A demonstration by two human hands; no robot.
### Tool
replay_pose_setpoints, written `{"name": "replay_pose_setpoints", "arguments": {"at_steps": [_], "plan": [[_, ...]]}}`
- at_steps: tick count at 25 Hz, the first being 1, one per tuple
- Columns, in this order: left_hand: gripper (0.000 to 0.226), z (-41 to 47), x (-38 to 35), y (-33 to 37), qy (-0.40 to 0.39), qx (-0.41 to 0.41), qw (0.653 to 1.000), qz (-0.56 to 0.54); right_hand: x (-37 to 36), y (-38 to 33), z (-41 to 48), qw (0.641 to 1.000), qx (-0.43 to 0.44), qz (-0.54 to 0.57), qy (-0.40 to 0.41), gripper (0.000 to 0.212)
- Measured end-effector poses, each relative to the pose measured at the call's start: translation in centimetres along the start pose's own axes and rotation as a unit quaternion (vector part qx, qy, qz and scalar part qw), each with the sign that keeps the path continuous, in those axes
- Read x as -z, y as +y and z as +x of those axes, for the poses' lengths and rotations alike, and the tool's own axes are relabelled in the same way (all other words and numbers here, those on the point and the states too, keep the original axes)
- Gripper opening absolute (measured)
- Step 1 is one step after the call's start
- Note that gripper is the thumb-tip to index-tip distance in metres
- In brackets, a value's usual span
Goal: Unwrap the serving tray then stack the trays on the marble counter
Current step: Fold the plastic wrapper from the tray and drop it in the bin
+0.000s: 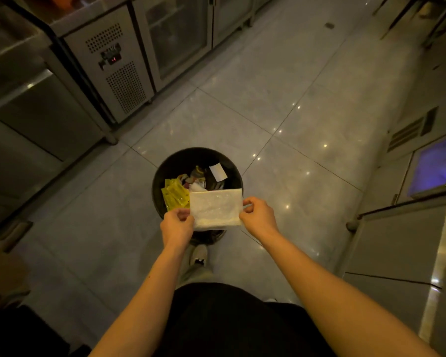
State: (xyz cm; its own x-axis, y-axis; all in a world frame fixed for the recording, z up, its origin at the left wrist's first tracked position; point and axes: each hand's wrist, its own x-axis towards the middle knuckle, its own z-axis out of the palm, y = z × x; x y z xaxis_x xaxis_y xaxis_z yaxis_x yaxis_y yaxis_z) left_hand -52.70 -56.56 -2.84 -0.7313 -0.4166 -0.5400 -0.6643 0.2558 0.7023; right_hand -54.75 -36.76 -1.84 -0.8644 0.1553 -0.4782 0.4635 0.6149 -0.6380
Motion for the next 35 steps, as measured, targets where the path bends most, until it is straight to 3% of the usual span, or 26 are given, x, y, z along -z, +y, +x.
{"name": "replay_pose_setpoints", "arguments": {"at_steps": [9, 19, 23, 28, 35], "plan": [[0.03, 6.8, 4.1, 1.6, -0.047, -0.033, 0.998, 0.012, -4.2, -6.2, 4.4, 0.994, 0.018, -0.111, -0.006, 0.021], [0.053, 8.6, 3.6, 2.1, -0.052, -0.095, 0.993, 0.038, -3.5, -6.4, 5.6, 0.995, 0.022, -0.1, 0.01, 0.041], [0.046, 8.5, 3.4, 2.2, -0.042, -0.111, 0.992, 0.036, -2.8, -6.0, 5.6, 0.997, 0.018, -0.074, 0.014, 0.043], [0.029, 8.2, 2.3, 4.3, -0.077, -0.183, 0.98, 0.023, -1.6, -5.7, 4.7, 0.999, 0.015, -0.018, 0.027, 0.045], [0.034, 7.0, -1.2, 7.1, -0.142, -0.323, 0.929, 0.114, 0.7, -3.3, 2.0, 0.995, 0.011, 0.008, 0.097, 0.043]]}}
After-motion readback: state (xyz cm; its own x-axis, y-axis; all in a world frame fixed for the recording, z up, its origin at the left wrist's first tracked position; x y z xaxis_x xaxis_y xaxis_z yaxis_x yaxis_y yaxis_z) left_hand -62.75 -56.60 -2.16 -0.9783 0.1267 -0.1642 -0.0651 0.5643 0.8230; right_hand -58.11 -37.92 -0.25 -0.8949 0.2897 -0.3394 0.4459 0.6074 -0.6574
